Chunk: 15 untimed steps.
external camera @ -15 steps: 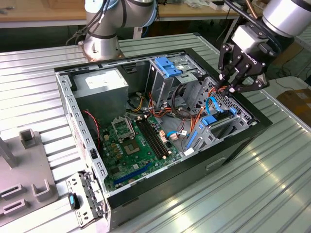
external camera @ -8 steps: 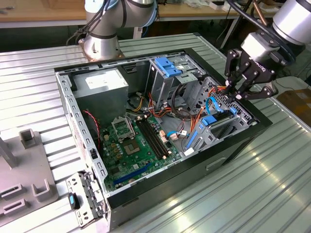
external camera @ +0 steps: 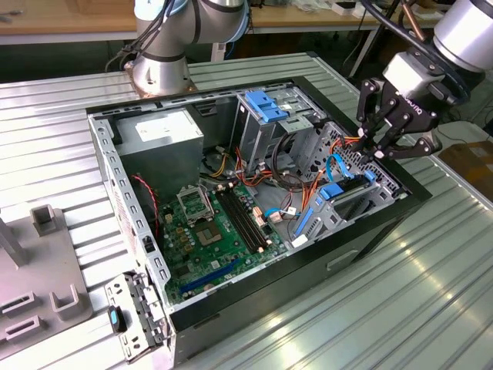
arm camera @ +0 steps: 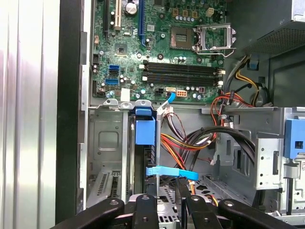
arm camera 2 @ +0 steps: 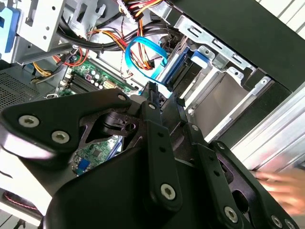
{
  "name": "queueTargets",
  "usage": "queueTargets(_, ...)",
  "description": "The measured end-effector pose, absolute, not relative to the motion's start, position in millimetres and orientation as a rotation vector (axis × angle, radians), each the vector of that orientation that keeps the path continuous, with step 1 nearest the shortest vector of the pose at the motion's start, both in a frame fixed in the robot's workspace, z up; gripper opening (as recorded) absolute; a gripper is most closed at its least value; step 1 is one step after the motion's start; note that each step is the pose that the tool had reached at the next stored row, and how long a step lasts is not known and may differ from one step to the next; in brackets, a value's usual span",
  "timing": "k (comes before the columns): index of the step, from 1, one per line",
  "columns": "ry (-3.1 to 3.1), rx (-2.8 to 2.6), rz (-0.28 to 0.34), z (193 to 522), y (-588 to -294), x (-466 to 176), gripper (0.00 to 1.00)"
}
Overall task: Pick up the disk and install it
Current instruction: 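Insert the second disk wire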
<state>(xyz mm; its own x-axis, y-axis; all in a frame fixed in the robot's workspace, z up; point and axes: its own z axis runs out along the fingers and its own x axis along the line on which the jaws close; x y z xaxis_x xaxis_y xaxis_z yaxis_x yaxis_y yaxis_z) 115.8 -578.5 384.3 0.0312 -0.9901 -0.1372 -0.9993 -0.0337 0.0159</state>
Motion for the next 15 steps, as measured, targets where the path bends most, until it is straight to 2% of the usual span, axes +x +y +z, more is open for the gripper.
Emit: queueTargets(15, 2.042, -2.275, 0.173, 384.3, -575.4, 146.7, 0.29)
